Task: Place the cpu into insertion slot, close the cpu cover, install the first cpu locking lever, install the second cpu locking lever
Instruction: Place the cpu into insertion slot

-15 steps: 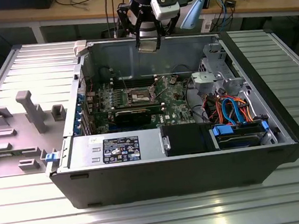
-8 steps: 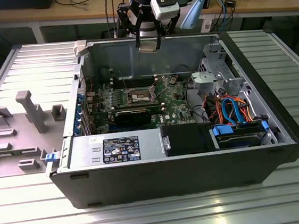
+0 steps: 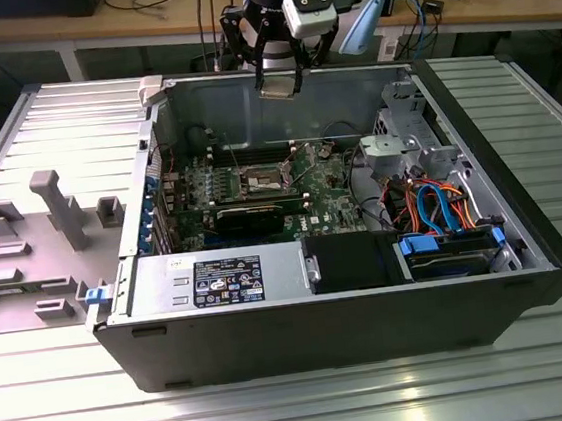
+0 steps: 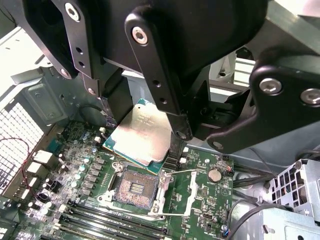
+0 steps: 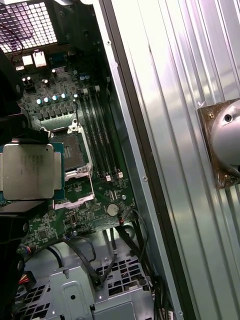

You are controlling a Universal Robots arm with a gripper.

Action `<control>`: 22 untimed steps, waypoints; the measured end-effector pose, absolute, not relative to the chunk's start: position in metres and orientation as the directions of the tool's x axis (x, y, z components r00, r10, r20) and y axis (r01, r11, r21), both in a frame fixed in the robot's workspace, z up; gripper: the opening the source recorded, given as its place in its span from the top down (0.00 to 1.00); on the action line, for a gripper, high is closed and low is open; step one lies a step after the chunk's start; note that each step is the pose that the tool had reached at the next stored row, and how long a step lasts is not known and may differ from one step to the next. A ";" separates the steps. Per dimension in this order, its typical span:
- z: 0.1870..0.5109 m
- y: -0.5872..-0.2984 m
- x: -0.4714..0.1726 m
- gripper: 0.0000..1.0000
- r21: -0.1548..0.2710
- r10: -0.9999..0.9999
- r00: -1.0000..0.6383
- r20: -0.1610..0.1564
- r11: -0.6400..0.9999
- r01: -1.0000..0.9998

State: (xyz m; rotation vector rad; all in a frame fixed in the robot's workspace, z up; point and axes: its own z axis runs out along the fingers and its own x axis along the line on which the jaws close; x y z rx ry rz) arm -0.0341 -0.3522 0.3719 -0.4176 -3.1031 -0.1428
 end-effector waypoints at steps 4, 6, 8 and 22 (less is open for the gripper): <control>0.372 -0.352 -0.034 0.46 0.089 0.300 -0.954 0.019 0.950 0.300; 0.372 -0.352 -0.034 0.46 0.089 0.300 -0.954 0.019 0.950 0.300; 0.372 -0.352 -0.034 0.46 0.089 0.300 -0.954 0.019 0.950 0.301; 0.372 -0.352 -0.034 0.46 0.089 0.319 -0.947 0.019 0.943 0.320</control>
